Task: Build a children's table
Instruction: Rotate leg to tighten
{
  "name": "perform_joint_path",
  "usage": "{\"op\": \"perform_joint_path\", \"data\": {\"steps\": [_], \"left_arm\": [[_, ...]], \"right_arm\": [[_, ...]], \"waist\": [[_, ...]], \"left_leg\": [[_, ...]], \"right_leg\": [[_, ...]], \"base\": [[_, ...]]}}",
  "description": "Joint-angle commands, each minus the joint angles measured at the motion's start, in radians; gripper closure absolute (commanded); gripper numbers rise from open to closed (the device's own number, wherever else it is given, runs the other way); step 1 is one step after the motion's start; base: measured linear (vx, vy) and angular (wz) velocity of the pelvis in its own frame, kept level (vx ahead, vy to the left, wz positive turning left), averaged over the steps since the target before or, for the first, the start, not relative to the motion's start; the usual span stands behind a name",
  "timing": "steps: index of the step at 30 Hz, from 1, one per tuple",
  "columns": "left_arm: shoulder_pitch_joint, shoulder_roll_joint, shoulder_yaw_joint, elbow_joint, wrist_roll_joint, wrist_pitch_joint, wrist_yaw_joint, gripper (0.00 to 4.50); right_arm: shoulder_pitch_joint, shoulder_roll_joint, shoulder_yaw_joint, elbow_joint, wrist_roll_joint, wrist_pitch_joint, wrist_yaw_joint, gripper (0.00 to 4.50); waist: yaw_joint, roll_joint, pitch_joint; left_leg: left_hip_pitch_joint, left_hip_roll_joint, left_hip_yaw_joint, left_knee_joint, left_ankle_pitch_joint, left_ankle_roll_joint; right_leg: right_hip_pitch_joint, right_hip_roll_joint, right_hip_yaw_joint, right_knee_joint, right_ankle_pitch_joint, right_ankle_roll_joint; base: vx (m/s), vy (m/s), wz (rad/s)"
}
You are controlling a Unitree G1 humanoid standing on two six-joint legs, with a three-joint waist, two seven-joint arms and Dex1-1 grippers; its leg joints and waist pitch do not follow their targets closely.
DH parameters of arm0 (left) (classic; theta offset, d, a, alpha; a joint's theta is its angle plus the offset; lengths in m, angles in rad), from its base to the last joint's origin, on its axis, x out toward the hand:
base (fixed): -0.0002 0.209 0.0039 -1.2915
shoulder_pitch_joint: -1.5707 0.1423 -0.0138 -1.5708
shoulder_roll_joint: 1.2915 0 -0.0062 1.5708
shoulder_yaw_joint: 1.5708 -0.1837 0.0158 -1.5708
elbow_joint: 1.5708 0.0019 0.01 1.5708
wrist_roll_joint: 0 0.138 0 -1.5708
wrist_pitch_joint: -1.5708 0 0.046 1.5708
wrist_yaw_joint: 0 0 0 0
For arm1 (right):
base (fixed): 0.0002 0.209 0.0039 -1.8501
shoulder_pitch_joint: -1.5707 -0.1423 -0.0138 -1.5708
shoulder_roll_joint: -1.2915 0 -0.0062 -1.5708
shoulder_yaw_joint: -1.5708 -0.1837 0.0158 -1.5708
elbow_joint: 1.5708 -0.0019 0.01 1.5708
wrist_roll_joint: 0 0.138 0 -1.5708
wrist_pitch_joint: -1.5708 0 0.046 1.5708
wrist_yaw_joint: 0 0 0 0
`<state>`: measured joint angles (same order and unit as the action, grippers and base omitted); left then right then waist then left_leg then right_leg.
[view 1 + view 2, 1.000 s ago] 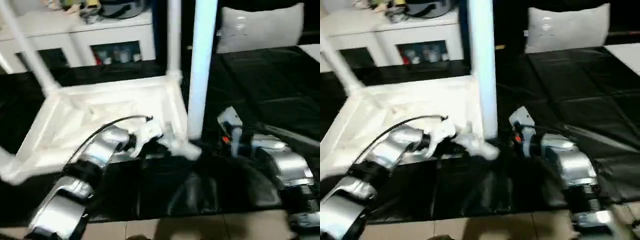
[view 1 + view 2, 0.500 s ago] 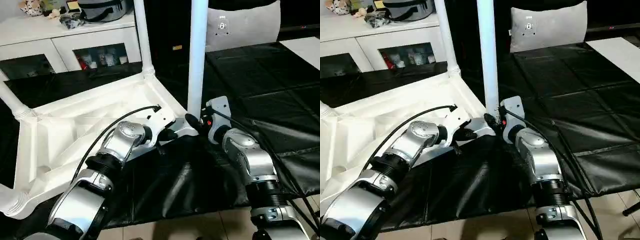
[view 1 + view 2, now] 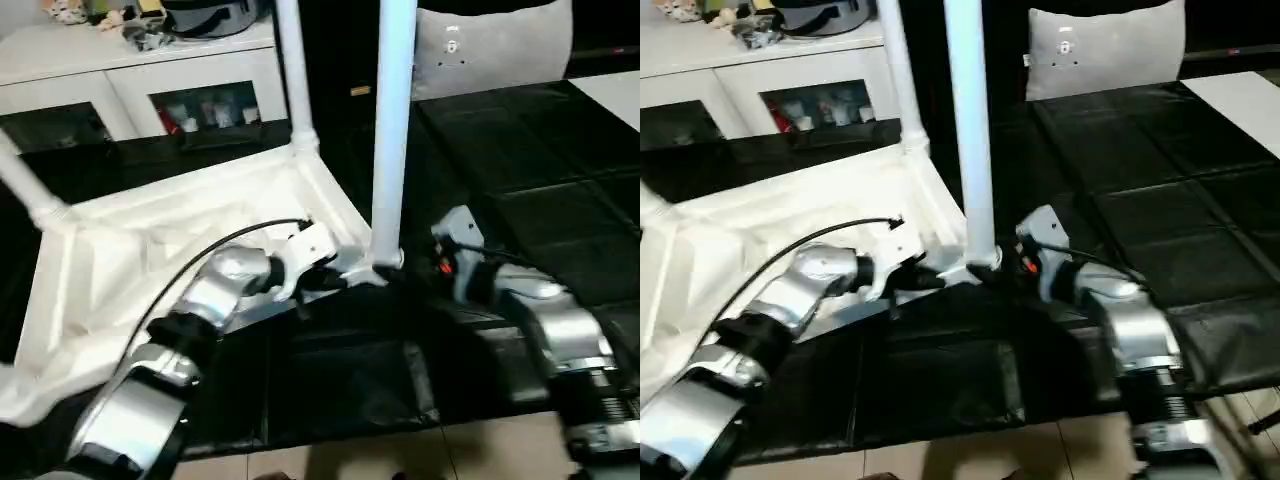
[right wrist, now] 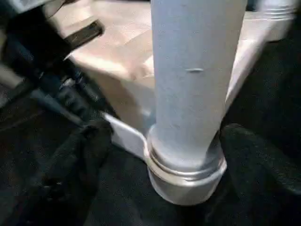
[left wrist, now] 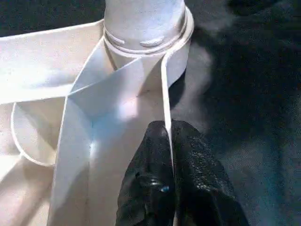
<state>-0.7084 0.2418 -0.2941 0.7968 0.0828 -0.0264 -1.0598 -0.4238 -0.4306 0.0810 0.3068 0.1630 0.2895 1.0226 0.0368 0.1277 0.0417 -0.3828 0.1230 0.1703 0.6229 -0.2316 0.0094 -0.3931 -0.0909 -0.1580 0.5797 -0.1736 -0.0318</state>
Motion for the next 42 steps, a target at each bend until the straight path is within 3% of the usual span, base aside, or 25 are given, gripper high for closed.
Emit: {"op": "perform_joint_path", "data": {"steps": [1, 4, 6, 9, 12, 15, 16, 18, 19, 23, 28, 29, 31, 36, 37, 39, 41, 42], "left_arm": [[0.011, 0.025, -0.022, -0.035, -0.011, -0.054, -0.083, 4.50], [0.019, 0.040, -0.032, -0.049, -0.014, -0.067, -0.126, 4.50], [0.028, 0.064, -0.052, -0.061, -0.005, -0.085, -0.172, 4.50], [0.036, 0.081, -0.066, -0.075, -0.008, -0.102, -0.211, 4.50], [0.054, 0.102, -0.081, -0.107, -0.012, -0.116, -0.265, 4.50], [0.069, 0.117, -0.091, -0.132, -0.015, -0.121, -0.302, 4.50], [0.071, 0.119, -0.092, -0.135, -0.014, -0.122, -0.304, 4.50], [0.077, 0.125, -0.095, -0.145, -0.016, -0.123, -0.314, 4.50], [0.079, 0.127, -0.097, -0.149, -0.016, -0.122, -0.317, 4.50], [0.083, 0.135, -0.100, -0.161, -0.018, -0.115, -0.327, 4.50], [0.084, 0.135, -0.102, -0.171, -0.019, -0.106, -0.334, 4.50], [0.084, 0.134, -0.102, -0.170, -0.020, -0.104, -0.335, 4.50], [0.086, 0.129, -0.100, -0.172, -0.029, -0.090, -0.340, 4.50], [0.083, 0.095, -0.079, -0.187, -0.058, -0.017, -0.307, 4.50], [0.069, 0.063, -0.067, -0.179, -0.051, 0.028, -0.242, 4.50], [0.055, 0.032, -0.058, -0.166, -0.041, 0.062, -0.179, 4.50], [0.043, 0.011, -0.058, -0.155, -0.030, 0.083, -0.140, 4.50], [0.040, 0.005, -0.060, -0.151, -0.026, 0.092, -0.129, 4.50]], "right_arm": [[-0.013, -0.016, 0.024, -0.009, 0.018, -0.029, 0.083, 0.45], [-0.024, -0.032, 0.032, 0.006, 0.024, -0.042, 0.140, 0.45], [-0.043, -0.047, 0.051, 0.040, 0.021, -0.088, 0.199, 0.73], [-0.061, -0.054, 0.061, 0.070, 0.033, -0.094, 0.246, 0.93], [-0.078, -0.058, 0.068, 0.090, 0.046, -0.086, 0.289, 1.30], [-0.089, -0.057, 0.072, 0.106, 0.047, -0.083, 0.321, 1.39], [-0.092, -0.056, 0.073, 0.110, 0.047, -0.084, 0.325, 1.67], [-0.099, -0.053, 0.079, 0.124, 0.050, -0.088, 0.338, 1.73], [-0.102, -0.053, 0.083, 0.131, 0.053, -0.089, 0.345, 1.73], [-0.109, -0.046, 0.094, 0.144, 0.059, -0.083, 0.373, 2.16], [-0.108, -0.042, 0.097, 0.146, 0.068, -0.067, 0.395, 2.50], [-0.105, -0.042, 0.098, 0.144, 0.071, -0.065, 0.399, 2.52], [-0.096, -0.042, 0.098, 0.134, 0.074, -0.062, 0.402, 2.54], [-0.049, -0.029, 0.086, 0.065, 0.093, -0.015, 0.359, 2.57], [-0.033, 0.006, 0.079, 0.037, 0.057, 0.019, 0.233, 2.57], [-0.027, 0.051, 0.063, 0.012, 0.047, 0.077, 0.118, 2.57], [-0.028, 0.090, 0.050, -0.010, 0.047, 0.137, 0.037, 2.57], [-0.027, 0.103, 0.048, -0.019, 0.042, 0.155, 0.006, 2.57]], "waist": [[0.012, -0.031, -0.074], [0.025, -0.030, -0.076], [0.038, -0.039, -0.072], [0.049, -0.042, -0.068], [0.059, -0.046, -0.067], [0.061, -0.048, -0.069], [0.061, -0.053, -0.069], [0.064, -0.051, -0.069], [0.065, -0.056, -0.069], [0.068, -0.057, -0.069], [0.069, -0.055, -0.070], [0.070, -0.049, -0.070], [0.069, -0.052, -0.071], [0.075, -0.051, -0.072], [0.074, -0.044, -0.072], [0.069, -0.045, -0.067], [0.063, -0.042, -0.061], [0.056, -0.046, -0.059]], "left_leg": [[0.000, 0.125, -0.054, -0.064, -0.043, 0.176], [-0.001, 0.131, -0.055, -0.058, -0.007, 0.194], [-0.001, 0.129, -0.049, -0.059, -0.045, 0.174], [0.001, 0.129, -0.049, -0.063, -0.091, 0.142], [0.008, 0.134, -0.048, -0.067, -0.096, 0.123], [0.008, 0.138, -0.050, -0.068, -0.087, 0.117], [0.007, 0.138, -0.049, -0.068, -0.085, 0.118], [0.008, 0.137, -0.048, -0.067, -0.082, 0.111], [0.006, 0.135, -0.047, -0.067, -0.080, 0.110], [0.005, 0.134, -0.047, -0.065, -0.070, 0.111], [0.007, 0.134, -0.046, -0.064, -0.064, 0.112], [0.007, 0.134, -0.047, -0.064, -0.067, 0.110], [0.007, 0.134, -0.046, -0.064, -0.070, 0.108], [0.009, 0.136, -0.047, -0.063, -0.052, 0.111], [0.008, 0.136, -0.048, -0.063, -0.055, 0.109], [0.008, 0.135, -0.049, -0.068, -0.079, 0.089], [0.012, 0.125, -0.051, -0.072, -0.133, 0.047], [0.012, 0.124, -0.052, -0.074, -0.157, 0.035]], "right_leg": [[0.064, -0.114, 0.083, -0.051, -0.130, -0.157], [0.055, -0.113, 0.085, -0.038, -0.061, -0.178], [0.053, -0.117, 0.086, -0.045, -0.125, -0.178], [0.052, -0.116, 0.087, -0.054, -0.231, -0.158], [0.047, -0.115, 0.091, -0.056, -0.256, -0.152], [0.046, -0.116, 0.091, -0.047, -0.210, -0.164], [0.046, -0.116, 0.092, -0.047, -0.201, -0.168], [0.046, -0.117, 0.092, -0.044, -0.185, -0.178], [0.049, -0.118, 0.092, -0.043, -0.180, -0.183], [0.050, -0.117, 0.092, -0.043, -0.174, -0.183], [0.050, -0.117, 0.092, -0.042, -0.159, -0.190], [0.050, -0.117, 0.092, -0.042, -0.161, -0.191], [0.051, -0.116, 0.091, -0.042, -0.158, -0.190], [0.051, -0.116, 0.093, -0.038, -0.125, -0.200], [0.051, -0.117, 0.093, -0.038, -0.129, -0.200], [0.051, -0.114, 0.092, -0.046, -0.172, -0.191], [0.052, -0.115, 0.089, -0.066, -0.297, -0.155], [0.054, -0.114, 0.087, -0.074, -0.346, -0.134]], "base": [[0.000, 0.000, 0.00], [0.000, 0.000, 0.00], [0.000, 0.000, 0.00], [0.000, 0.000, 0.00], [0.000, 0.000, 0.00], [0.000, 0.000, 0.00], [0.000, 0.000, 0.00], [0.000, 0.000, 0.00], [0.000, 0.000, 0.00], [0.000, 0.000, 0.00], [0.000, 0.000, 0.00], [0.000, 0.000, 0.00], [0.000, 0.000, 0.00], [0.000, 0.000, 0.00], [0.000, 0.000, 0.00], [0.000, 0.000, 0.00], [0.000, 0.000, 0.00], [0.000, 0.000, 0.00]]}}
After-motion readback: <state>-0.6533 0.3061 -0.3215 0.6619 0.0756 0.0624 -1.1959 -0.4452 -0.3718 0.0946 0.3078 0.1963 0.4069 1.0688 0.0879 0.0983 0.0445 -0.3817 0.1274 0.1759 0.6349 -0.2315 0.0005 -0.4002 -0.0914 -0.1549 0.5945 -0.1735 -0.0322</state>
